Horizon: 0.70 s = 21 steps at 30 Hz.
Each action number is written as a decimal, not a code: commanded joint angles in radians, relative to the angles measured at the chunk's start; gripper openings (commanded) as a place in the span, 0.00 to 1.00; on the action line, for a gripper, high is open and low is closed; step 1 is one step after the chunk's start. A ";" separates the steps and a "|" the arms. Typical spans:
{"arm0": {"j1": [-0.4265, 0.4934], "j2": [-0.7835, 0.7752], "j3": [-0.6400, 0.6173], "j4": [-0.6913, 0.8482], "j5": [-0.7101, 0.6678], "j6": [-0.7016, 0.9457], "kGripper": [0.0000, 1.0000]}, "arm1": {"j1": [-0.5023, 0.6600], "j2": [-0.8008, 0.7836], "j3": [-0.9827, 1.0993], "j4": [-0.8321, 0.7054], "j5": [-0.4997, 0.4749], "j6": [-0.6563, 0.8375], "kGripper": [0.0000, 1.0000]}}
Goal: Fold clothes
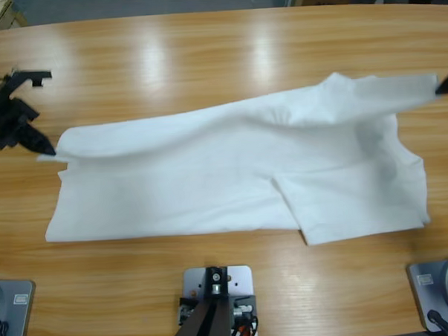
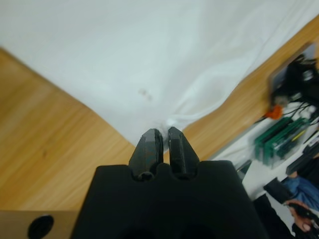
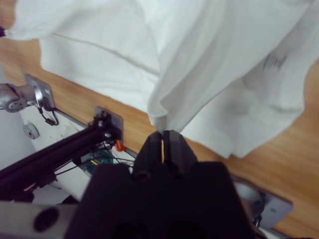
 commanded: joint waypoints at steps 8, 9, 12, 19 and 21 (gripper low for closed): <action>-0.042 0.024 0.079 0.000 0.051 0.015 0.00 | -0.105 -0.023 0.207 -0.023 -0.093 0.084 0.00; -0.059 0.027 0.078 0.000 0.046 0.015 0.00 | -0.106 -0.019 0.203 -0.023 -0.093 0.084 0.00; -0.115 0.055 0.084 0.008 0.046 0.014 0.00 | -0.106 -0.008 0.194 -0.024 -0.092 0.077 0.00; -0.132 0.107 0.094 0.047 0.098 -0.033 0.00 | -0.106 -0.006 0.192 -0.023 -0.085 0.068 0.00; -0.120 0.100 0.113 0.046 0.124 -0.043 0.00 | -0.106 -0.005 0.192 -0.023 -0.083 0.066 0.00</action>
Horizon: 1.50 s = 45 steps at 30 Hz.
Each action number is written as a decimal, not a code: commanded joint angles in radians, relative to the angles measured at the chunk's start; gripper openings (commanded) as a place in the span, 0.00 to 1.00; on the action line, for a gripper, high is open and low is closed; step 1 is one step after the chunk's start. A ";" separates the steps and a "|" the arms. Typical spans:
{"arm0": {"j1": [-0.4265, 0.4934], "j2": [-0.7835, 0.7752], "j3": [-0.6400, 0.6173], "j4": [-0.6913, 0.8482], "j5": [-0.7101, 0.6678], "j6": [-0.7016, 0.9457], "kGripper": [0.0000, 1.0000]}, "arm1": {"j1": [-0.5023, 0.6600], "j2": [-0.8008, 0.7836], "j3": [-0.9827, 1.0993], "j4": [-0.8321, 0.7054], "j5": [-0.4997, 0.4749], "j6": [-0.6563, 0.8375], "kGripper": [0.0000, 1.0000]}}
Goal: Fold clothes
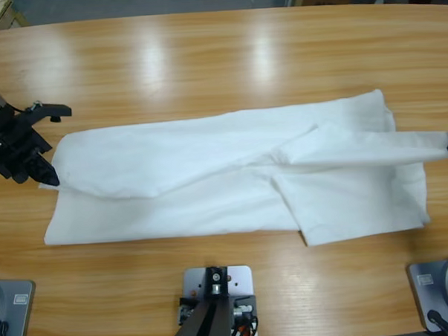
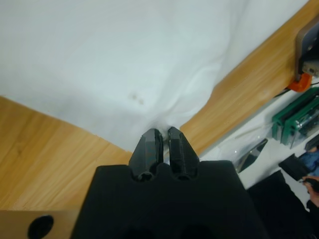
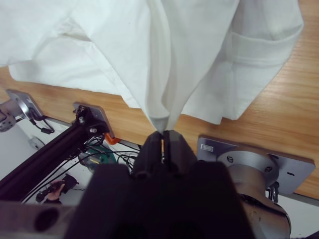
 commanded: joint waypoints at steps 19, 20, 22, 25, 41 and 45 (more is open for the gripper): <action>0.069 0.072 0.013 0.021 0.203 -0.087 1.00 | -0.011 0.024 0.012 -0.009 -0.002 -0.007 0.00; 0.070 0.059 0.011 0.021 0.203 -0.094 1.00 | -0.011 0.024 0.011 -0.009 -0.002 -0.007 0.00; 0.072 0.037 0.007 0.020 0.203 -0.110 1.00 | -0.011 0.024 0.012 -0.009 -0.001 -0.007 0.00; 0.073 0.041 -0.011 0.012 0.182 -0.133 0.99 | -0.011 0.026 0.012 -0.009 0.001 -0.007 0.00; -0.201 0.141 0.043 -0.144 -0.104 -0.386 0.17 | 0.028 0.028 0.022 0.011 -0.053 0.070 1.00; -0.201 0.165 0.066 -0.143 -0.104 -0.383 0.00 | 0.119 -0.081 -0.012 0.020 -0.210 0.235 1.00</action>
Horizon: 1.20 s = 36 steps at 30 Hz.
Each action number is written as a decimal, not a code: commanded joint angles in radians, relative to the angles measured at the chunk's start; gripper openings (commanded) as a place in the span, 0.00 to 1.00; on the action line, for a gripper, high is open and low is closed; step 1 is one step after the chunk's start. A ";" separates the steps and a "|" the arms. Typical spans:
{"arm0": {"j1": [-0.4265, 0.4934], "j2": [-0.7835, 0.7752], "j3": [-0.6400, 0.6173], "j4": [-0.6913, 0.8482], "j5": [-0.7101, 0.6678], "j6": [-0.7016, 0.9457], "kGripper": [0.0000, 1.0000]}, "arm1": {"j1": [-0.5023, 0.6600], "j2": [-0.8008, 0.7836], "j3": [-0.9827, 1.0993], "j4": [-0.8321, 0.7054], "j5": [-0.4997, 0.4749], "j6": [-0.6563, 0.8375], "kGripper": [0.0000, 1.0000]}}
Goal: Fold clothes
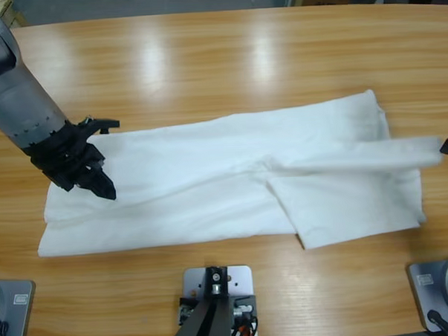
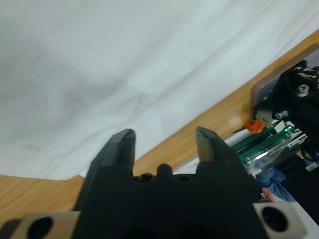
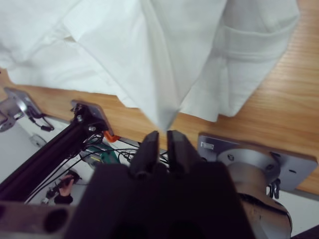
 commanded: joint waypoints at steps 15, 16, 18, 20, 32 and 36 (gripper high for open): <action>-0.032 0.022 0.122 -0.117 -0.024 -0.216 0.31 | 0.369 0.146 0.162 -0.642 -0.031 0.134 0.58; -0.036 0.024 0.125 -0.128 -0.024 -0.228 0.31 | 0.369 0.154 0.176 -0.659 -0.028 0.130 0.56; -0.050 0.029 0.125 -0.141 -0.024 -0.241 0.31 | 0.369 0.181 0.195 -0.679 -0.007 0.119 0.55; -0.053 0.033 0.126 -0.150 -0.024 -0.251 0.31 | 0.369 0.201 0.222 -0.708 0.002 0.113 0.52; -0.074 0.040 0.133 -0.163 -0.026 -0.263 0.34 | 0.333 0.270 0.311 -0.846 0.036 0.067 0.52; -0.086 0.038 0.136 -0.164 -0.026 -0.267 0.34 | 0.333 0.279 0.327 -0.871 0.036 0.067 0.53</action>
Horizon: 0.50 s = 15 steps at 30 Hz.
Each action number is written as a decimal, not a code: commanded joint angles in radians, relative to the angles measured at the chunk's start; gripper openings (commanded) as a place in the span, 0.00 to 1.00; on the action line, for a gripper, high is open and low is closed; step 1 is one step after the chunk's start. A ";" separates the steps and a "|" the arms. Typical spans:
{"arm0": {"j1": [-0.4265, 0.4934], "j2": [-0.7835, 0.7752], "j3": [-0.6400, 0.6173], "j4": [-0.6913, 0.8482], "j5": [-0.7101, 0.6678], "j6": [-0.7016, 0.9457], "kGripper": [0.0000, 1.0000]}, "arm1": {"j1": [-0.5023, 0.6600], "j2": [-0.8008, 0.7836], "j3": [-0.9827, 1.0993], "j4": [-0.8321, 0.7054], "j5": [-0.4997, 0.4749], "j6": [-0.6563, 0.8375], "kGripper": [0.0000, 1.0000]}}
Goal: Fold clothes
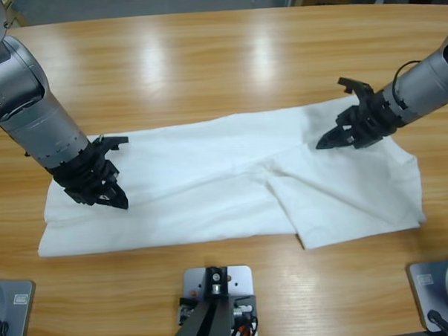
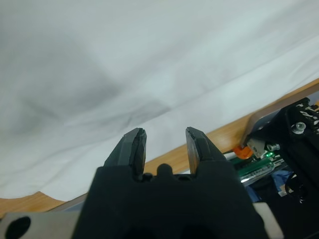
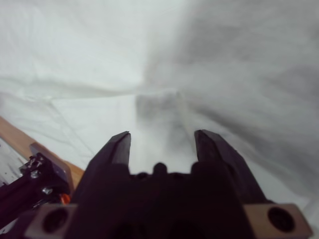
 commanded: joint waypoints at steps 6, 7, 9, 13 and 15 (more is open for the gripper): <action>-0.034 0.009 0.038 -0.024 -0.017 -0.035 0.35 | -0.018 0.062 0.070 -0.066 0.037 -0.061 0.26; -0.035 0.009 0.040 -0.024 -0.017 -0.035 0.35 | -0.018 0.054 0.070 -0.064 0.037 -0.064 0.13; -0.036 0.009 0.045 -0.024 -0.017 -0.033 0.35 | -0.018 0.031 0.070 -0.057 0.035 -0.067 0.00; -0.040 0.014 0.050 -0.026 -0.017 -0.033 0.42 | -0.018 -0.053 0.070 -0.054 0.018 -0.076 0.00; -0.048 0.020 0.051 -0.029 -0.017 -0.033 0.42 | -0.017 -0.106 0.069 -0.062 0.014 -0.080 0.00</action>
